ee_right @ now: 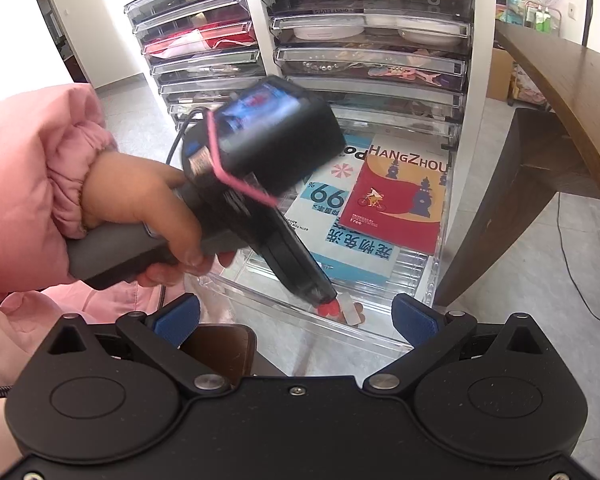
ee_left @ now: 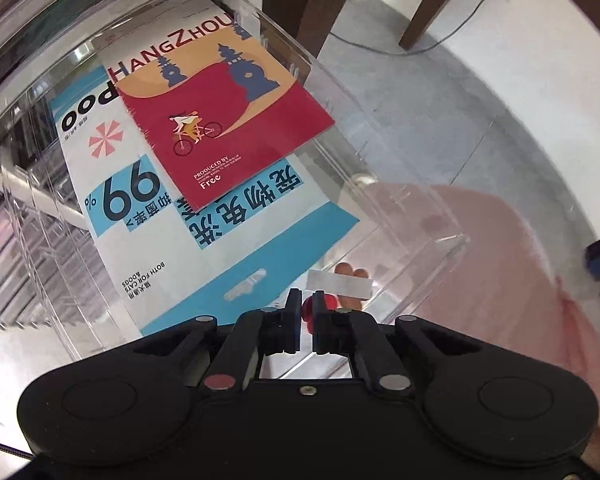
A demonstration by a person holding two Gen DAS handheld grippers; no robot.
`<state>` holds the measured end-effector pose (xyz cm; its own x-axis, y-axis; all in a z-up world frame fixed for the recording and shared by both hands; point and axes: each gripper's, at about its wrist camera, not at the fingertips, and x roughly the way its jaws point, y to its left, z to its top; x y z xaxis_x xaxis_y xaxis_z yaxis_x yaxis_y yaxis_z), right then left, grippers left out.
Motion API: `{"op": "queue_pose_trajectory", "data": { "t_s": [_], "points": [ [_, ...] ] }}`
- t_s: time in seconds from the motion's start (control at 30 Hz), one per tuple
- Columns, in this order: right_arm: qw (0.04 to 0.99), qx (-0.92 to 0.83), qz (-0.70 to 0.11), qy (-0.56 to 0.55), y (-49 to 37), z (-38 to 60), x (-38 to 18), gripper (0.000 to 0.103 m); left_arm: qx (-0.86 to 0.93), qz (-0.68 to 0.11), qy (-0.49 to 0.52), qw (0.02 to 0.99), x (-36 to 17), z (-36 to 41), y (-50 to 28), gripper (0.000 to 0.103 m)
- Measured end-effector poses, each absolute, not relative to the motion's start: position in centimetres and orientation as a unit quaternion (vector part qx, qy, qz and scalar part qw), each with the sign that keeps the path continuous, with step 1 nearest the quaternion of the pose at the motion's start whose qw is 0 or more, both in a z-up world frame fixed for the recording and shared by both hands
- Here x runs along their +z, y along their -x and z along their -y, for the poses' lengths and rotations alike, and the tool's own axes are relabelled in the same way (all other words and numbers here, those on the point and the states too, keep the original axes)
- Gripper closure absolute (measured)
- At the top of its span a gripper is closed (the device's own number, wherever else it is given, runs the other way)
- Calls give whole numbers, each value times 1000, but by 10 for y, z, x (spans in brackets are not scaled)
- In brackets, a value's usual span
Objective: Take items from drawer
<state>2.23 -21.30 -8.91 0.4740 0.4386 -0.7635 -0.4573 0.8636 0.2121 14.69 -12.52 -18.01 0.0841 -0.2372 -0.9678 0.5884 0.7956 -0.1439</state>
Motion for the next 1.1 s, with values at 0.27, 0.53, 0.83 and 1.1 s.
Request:
{"op": "queue_pose_trajectory", "data": {
  "t_s": [0.27,0.53,0.83,1.1],
  "points": [
    [861,268,-432,0,-23,213,-87,0,-283,-613,-139,725,-178,117,-146,98],
    [864,276,-421,-12,-24,213,-85,0,-293,-618,-128,718,-186,127,-141,99],
    [867,284,-409,-25,-26,214,-82,0,-279,-609,-95,737,-170,111,-140,101],
    [869,291,-398,-37,-27,214,-80,0,-272,-556,11,786,-97,69,-148,101]
  ]
}}
